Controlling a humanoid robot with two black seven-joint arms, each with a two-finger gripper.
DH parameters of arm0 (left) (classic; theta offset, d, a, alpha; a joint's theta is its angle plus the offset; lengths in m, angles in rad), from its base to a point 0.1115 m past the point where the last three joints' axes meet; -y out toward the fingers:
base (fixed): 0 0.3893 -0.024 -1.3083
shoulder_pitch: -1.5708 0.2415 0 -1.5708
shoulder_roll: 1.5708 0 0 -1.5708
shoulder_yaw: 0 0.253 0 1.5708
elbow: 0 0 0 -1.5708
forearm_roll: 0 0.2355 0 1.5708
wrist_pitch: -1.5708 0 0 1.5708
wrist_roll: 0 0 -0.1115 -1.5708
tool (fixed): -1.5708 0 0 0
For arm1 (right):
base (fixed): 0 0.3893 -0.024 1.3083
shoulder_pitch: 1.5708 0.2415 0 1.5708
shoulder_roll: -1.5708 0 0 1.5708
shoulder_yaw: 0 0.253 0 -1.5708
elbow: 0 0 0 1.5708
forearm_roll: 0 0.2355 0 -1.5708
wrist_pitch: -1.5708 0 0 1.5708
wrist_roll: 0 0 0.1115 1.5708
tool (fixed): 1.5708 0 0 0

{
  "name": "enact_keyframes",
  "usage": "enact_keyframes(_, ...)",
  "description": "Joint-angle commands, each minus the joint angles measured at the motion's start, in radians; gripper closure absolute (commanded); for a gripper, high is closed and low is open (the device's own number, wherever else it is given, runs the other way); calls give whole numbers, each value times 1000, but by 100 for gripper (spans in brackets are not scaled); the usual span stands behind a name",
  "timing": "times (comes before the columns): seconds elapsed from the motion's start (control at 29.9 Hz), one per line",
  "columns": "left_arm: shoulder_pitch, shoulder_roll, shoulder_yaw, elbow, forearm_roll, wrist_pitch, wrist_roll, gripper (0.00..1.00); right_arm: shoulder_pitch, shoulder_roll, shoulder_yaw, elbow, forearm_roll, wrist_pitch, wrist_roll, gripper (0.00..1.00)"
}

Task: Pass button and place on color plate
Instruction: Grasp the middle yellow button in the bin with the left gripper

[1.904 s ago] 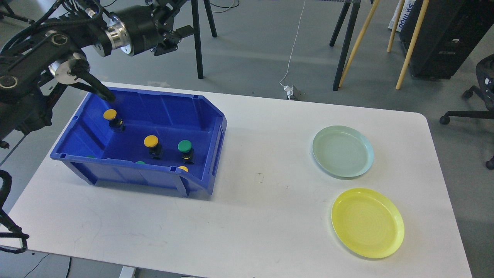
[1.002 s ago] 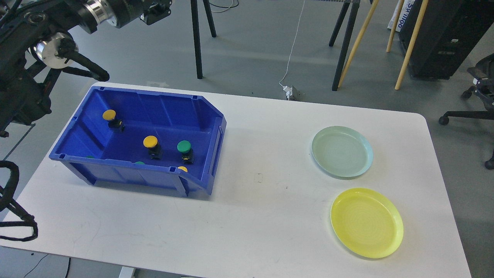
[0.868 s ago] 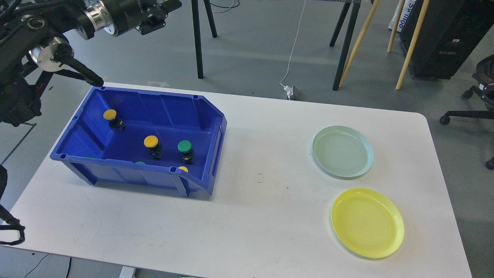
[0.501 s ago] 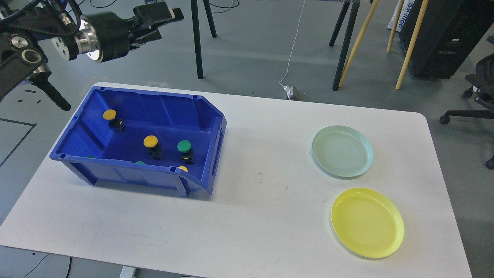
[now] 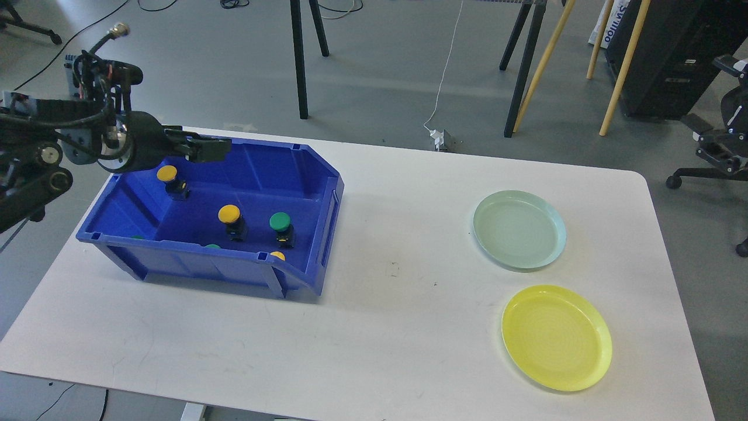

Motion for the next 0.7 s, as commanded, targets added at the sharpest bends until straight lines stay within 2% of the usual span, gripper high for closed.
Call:
enact_keyframes(0.0, 37, -69, 4, 104, 56, 0, -17, 1, -3, -6, -3, 1, 0, 0, 0, 1)
enact_keyframes(0.17, 63, -142, 5, 210, 100, 0, -43, 1, -14, -10, -5, 0, -3, 0, 0, 1)
enact_keyframes(0.43, 137, -172, 5, 239, 109, 0, -48, 1, -25, -12, -9, -2, -8, 0, 0, 1)
enact_keyframes(0.67, 137, -231, 4, 302, 108, 0, -54, 1, -29, -10, -9, 0, -19, 0, 0, 1)
